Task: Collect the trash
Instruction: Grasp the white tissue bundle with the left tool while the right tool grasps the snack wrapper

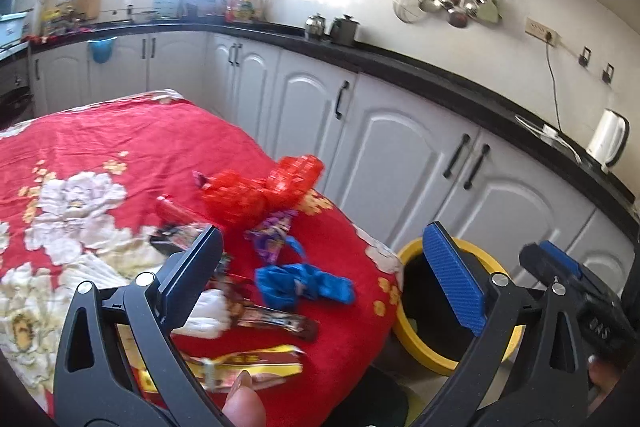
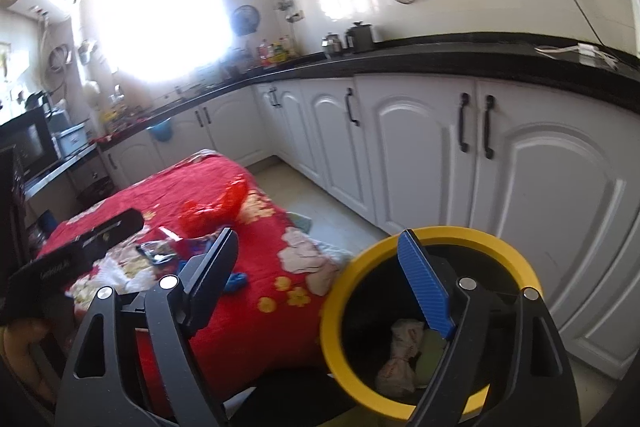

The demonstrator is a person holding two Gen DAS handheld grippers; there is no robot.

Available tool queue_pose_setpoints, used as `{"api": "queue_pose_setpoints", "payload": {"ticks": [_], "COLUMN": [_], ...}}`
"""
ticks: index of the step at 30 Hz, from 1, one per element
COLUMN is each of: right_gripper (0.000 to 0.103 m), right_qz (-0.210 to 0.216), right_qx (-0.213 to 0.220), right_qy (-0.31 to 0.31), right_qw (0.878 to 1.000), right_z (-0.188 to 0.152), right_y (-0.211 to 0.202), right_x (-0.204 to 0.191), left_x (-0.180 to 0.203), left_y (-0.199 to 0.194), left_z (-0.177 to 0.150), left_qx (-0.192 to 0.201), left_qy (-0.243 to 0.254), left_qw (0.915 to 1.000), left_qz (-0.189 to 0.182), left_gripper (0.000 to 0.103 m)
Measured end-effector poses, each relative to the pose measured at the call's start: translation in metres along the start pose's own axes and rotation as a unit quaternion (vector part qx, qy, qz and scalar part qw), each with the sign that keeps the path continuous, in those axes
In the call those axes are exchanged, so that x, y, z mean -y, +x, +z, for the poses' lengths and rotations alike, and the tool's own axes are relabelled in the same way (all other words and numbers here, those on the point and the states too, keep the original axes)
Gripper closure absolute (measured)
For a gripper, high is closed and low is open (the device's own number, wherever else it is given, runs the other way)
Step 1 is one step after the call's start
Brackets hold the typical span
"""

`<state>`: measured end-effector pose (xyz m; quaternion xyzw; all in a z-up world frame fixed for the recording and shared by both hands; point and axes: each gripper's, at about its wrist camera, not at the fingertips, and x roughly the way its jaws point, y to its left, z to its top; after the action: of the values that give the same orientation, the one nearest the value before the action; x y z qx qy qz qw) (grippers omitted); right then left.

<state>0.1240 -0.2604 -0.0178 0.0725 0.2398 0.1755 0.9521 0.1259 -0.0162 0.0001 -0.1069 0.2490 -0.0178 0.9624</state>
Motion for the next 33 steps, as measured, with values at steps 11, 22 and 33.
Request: {"api": "queue_pose_setpoints", "payload": {"ticks": [11,22,33], "right_gripper": [0.021,0.019,0.019], "right_qz": [0.048,0.114,0.159], "right_qx": [0.0,-0.031,-0.09], "right_qy": [-0.05,-0.112,-0.195], "right_qw": [0.998,0.987,0.964], "right_z": [-0.003,-0.017,-0.045], "right_y": [-0.001,0.007,0.033], "right_x": [-0.05,-0.105,-0.153], "left_x": [-0.037,-0.083,-0.128], "left_y": [-0.021,-0.036,-0.034], "left_z": [0.012,0.013,0.014], "left_qx": [0.024,0.025,0.012], "left_qy": [-0.029,-0.064,-0.112], "left_qw": [0.9989,0.9951,0.9866], "left_qz": [0.029,0.071,0.118], "left_gripper": [0.011,0.011,0.011]}}
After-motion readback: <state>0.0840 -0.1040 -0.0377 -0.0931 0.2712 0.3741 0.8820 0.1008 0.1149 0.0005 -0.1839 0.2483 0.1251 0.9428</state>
